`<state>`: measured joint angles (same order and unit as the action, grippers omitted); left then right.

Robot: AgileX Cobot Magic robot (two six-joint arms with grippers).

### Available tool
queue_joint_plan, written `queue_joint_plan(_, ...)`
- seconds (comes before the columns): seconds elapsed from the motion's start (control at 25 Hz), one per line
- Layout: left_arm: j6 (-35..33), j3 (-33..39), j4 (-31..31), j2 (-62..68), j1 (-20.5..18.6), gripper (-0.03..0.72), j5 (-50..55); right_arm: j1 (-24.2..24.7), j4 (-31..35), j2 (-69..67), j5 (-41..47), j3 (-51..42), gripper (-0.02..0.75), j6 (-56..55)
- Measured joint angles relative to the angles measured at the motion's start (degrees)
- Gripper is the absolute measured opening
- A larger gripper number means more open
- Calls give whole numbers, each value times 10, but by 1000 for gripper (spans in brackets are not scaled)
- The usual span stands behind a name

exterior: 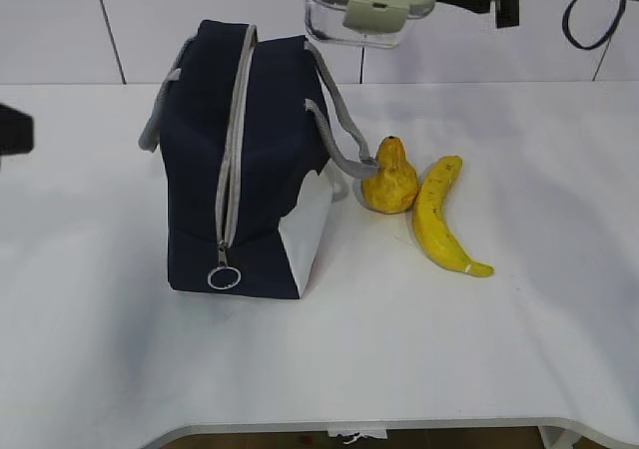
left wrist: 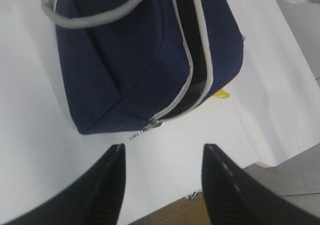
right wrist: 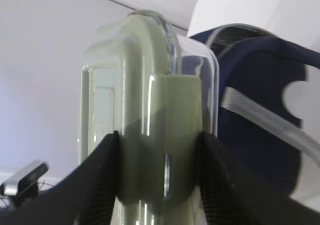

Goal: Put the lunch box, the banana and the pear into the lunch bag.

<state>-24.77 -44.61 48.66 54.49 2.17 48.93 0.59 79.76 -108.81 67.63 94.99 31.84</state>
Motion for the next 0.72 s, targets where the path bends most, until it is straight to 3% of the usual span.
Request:
queue_joint_plan(0.08, -49, -62, 52, 101, 1, 413, 1, -12, 0, 0, 2, 11, 351, -1)
queue_joint_plan(0.2, -76, -91, 71, 169, 2, 423, 14, -32, 1, 0, 6, 16, 351, -4)
queue_joint_plan(0.24, -87, -149, 87, 215, 2, 423, 27, -37, 1, 0, 7, 16, 351, -6)
queue_joint_plan(0.56, -98, -275, 102, 367, 7, 433, 99, -60, -1, 0, 9, 16, 351, -5)
queue_joint_plan(0.72, -98, -302, 100, 407, 36, 433, 113, -60, -6, 0, 9, 16, 351, -5)
